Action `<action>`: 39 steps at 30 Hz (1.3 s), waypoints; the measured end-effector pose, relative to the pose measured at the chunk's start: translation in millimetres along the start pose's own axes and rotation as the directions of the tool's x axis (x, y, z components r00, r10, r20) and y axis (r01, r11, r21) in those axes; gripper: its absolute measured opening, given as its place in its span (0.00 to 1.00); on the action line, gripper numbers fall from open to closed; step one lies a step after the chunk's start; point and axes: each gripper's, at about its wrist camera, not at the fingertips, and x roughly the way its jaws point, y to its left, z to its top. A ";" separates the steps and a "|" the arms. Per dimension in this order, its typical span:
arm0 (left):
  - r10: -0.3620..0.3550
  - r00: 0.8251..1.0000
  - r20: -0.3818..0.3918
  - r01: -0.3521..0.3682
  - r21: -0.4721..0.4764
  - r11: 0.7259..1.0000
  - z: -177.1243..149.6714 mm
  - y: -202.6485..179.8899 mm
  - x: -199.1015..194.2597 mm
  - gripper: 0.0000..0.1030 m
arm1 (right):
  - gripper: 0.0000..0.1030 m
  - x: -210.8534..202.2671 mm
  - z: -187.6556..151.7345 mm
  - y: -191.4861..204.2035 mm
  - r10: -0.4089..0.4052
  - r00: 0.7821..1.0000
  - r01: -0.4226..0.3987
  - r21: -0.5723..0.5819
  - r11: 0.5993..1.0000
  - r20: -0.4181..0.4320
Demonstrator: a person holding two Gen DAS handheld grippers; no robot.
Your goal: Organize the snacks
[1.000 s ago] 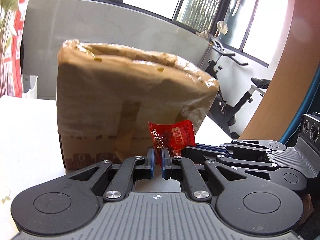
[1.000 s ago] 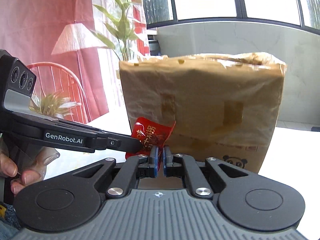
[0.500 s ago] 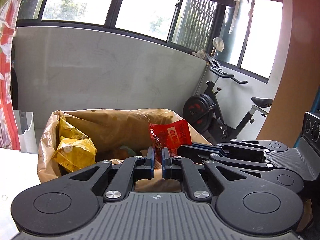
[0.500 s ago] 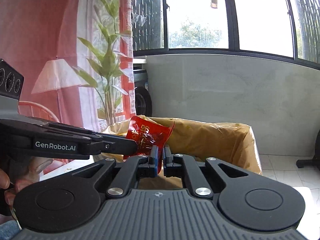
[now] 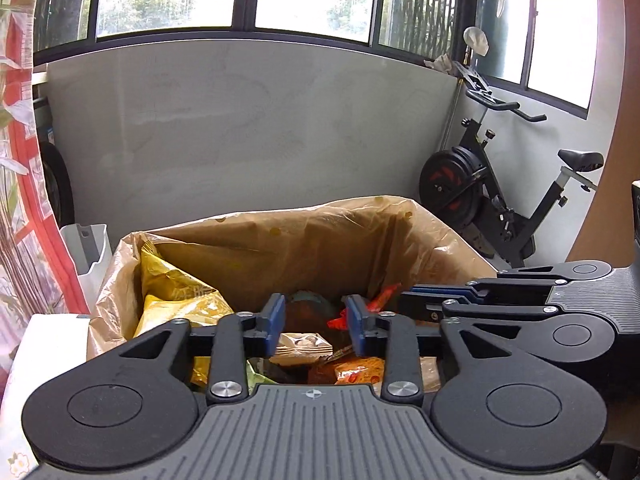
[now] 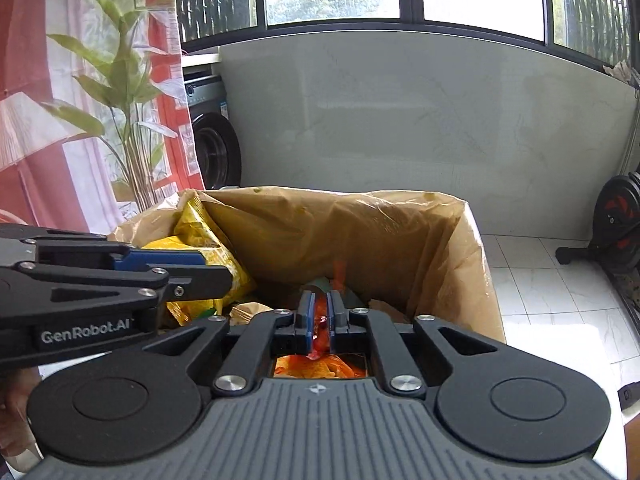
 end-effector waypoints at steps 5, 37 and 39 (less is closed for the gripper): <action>0.049 0.998 0.025 -0.049 -0.010 0.999 8.0 10.8 -17.4 0.64 | 0.28 -8.0 -1.0 -4.7 -0.018 1.000 0.018 0.004 1.000 -0.017; 0.294 0.930 0.222 -0.284 -0.074 0.956 13.8 -11.8 -183.2 0.92 | 1.00 -155.8 2.3 21.8 -0.166 0.965 0.135 0.157 0.978 0.203; 0.295 0.930 0.220 -0.285 -0.077 0.955 10.4 -11.4 -186.4 0.92 | 1.00 -161.0 -1.5 22.1 -0.172 0.963 0.139 0.165 0.976 0.208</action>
